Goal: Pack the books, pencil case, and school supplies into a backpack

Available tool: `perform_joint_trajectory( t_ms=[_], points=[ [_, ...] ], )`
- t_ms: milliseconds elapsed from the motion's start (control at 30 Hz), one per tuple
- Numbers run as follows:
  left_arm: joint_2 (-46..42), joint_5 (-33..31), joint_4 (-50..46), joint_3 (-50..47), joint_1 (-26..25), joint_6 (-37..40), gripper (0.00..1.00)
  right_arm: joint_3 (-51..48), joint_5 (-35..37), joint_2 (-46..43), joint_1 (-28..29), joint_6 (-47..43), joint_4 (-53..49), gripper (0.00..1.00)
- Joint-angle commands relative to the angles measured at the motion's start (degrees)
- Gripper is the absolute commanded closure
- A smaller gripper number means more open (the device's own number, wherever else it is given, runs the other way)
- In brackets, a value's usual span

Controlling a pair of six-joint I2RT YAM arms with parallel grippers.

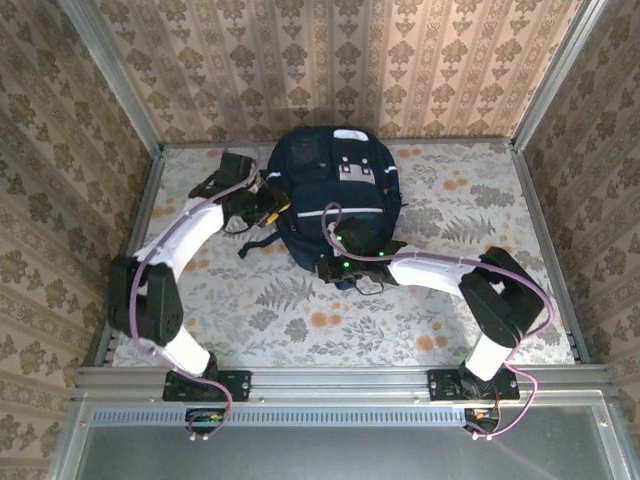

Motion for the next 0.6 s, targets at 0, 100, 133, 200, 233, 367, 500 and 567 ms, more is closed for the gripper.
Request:
perform_joint_trajectory(
  t_ms=[0, 100, 133, 200, 233, 367, 500, 567],
  points=[
    [-4.42, 1.96, -0.38, -5.90, -0.77, -3.74, 0.56, 5.22, 0.14, 2.85, 0.84, 2.62, 4.72, 1.00],
    [-6.53, 4.67, 2.97, -11.54, -1.71, -8.45, 0.53, 7.51, -0.18, 5.14, 1.13, 3.47, 5.33, 1.00],
    [-6.92, 5.75, 4.34, -12.85, -2.02, -10.03, 0.52, 8.18, -0.29, 5.66, 1.17, 3.47, 5.18, 1.00],
    [-6.97, 6.51, 5.18, -13.47, -2.74, -11.44, 0.50, 8.74, -0.42, 6.48, 1.40, 3.38, 4.93, 1.00],
    [-6.83, 6.24, 4.99, -13.14, -3.08, -11.56, 0.48, 8.84, -0.43, 6.77, 1.43, 3.41, 5.02, 1.00],
    [-4.75, 5.21, 3.85, -10.83, -3.58, -11.16, 0.46, 8.59, -0.42, 6.99, 1.84, 3.38, 5.12, 1.00],
    [-1.86, 5.15, 3.52, -9.60, -3.66, -11.19, 0.49, 7.38, 0.69, 5.68, 1.94, 3.07, 5.20, 1.00],
    [-0.69, 5.84, 4.22, -9.69, -3.67, -11.47, 0.52, 6.82, 1.48, 4.99, 1.91, 2.86, 5.13, 1.00]
  ],
)
